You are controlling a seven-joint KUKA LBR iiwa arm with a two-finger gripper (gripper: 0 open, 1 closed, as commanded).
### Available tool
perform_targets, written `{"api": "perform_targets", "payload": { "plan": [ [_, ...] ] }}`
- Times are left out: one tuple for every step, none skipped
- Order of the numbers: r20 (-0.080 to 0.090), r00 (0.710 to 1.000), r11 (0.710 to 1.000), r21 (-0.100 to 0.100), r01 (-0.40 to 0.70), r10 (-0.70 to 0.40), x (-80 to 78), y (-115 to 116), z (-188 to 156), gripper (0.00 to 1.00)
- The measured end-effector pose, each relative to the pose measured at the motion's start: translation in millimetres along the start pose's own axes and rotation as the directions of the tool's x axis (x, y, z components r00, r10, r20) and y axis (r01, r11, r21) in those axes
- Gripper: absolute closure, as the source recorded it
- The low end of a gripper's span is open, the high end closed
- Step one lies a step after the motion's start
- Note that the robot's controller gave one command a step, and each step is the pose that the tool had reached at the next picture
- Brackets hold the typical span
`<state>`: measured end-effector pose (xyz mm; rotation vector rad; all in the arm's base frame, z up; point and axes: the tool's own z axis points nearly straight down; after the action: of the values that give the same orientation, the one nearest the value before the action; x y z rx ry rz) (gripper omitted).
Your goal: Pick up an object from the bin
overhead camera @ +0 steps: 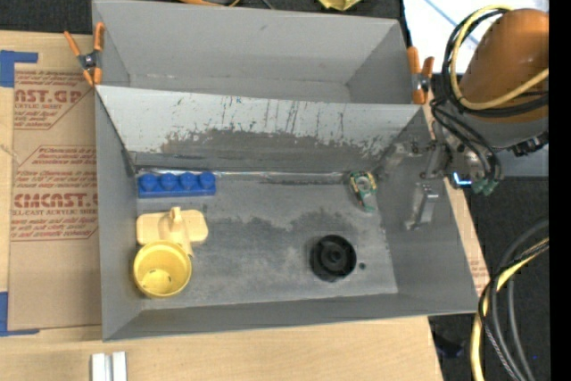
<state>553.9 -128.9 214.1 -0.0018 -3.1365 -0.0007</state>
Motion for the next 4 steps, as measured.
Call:
{"api": "perform_targets", "payload": {
  "plan": [
    [0.008,1.0,1.0,0.001,0.002,-0.002,-1.8,1,-4,0.0],
    [0.009,0.994,0.994,-0.001,-0.108,0.108,49.0,47,140,0.0],
    [0.023,0.999,0.999,0.004,-0.04,0.04,22.9,57,72,0.0],
    [-0.006,0.993,0.993,-0.002,-0.121,0.121,71.3,90,116,0.0]
  ]
}}
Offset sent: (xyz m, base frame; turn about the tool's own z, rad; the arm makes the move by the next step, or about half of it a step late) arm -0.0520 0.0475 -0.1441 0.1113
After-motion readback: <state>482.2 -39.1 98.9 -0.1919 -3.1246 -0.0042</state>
